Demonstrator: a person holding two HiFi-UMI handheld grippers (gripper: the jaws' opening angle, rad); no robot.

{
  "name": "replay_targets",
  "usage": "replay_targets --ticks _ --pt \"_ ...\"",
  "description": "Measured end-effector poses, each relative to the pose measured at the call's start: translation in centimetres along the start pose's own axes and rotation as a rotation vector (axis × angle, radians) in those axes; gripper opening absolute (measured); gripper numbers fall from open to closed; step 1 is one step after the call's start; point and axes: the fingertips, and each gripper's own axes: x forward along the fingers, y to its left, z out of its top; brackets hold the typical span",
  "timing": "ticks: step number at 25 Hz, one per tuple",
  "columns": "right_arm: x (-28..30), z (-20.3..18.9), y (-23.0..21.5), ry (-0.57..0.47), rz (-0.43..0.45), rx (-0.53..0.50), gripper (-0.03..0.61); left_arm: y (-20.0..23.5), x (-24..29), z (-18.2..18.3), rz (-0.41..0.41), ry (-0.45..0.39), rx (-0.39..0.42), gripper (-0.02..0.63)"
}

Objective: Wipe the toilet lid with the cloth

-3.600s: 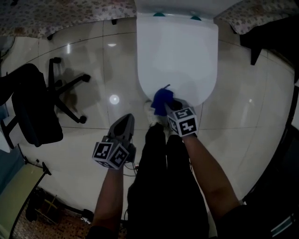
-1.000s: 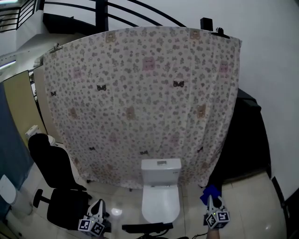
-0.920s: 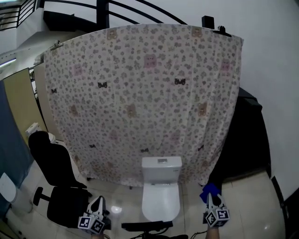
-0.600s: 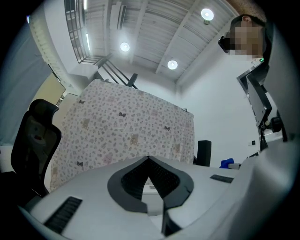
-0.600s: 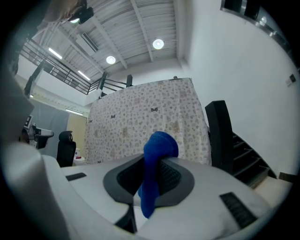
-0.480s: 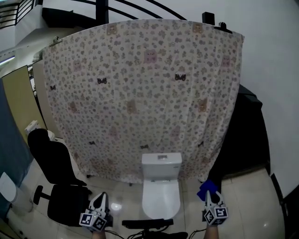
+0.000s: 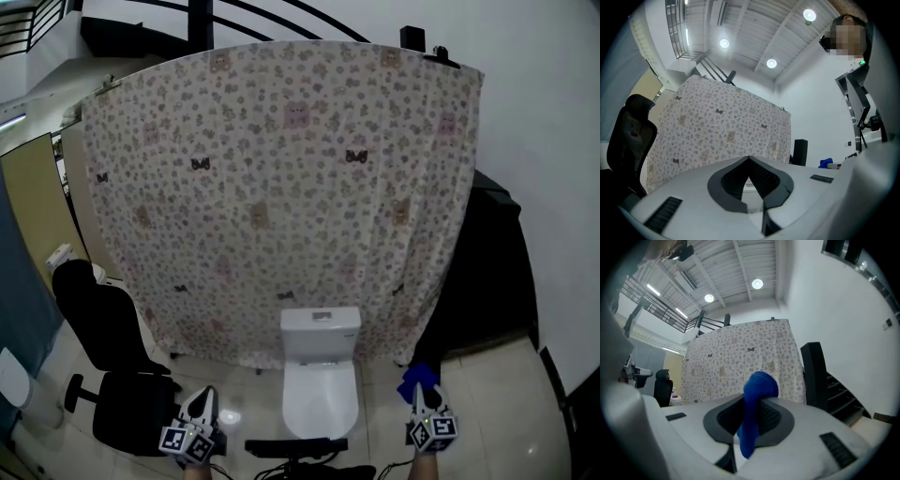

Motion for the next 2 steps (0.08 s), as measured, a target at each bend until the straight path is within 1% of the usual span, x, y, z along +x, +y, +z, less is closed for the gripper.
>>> replay_targets --ticks 2 --pt "0.01 -0.06 -0.07 -0.002 -0.004 0.002 0.049 -0.02 -0.05 -0.07 -0.001 0.001 0.001 -0.008"
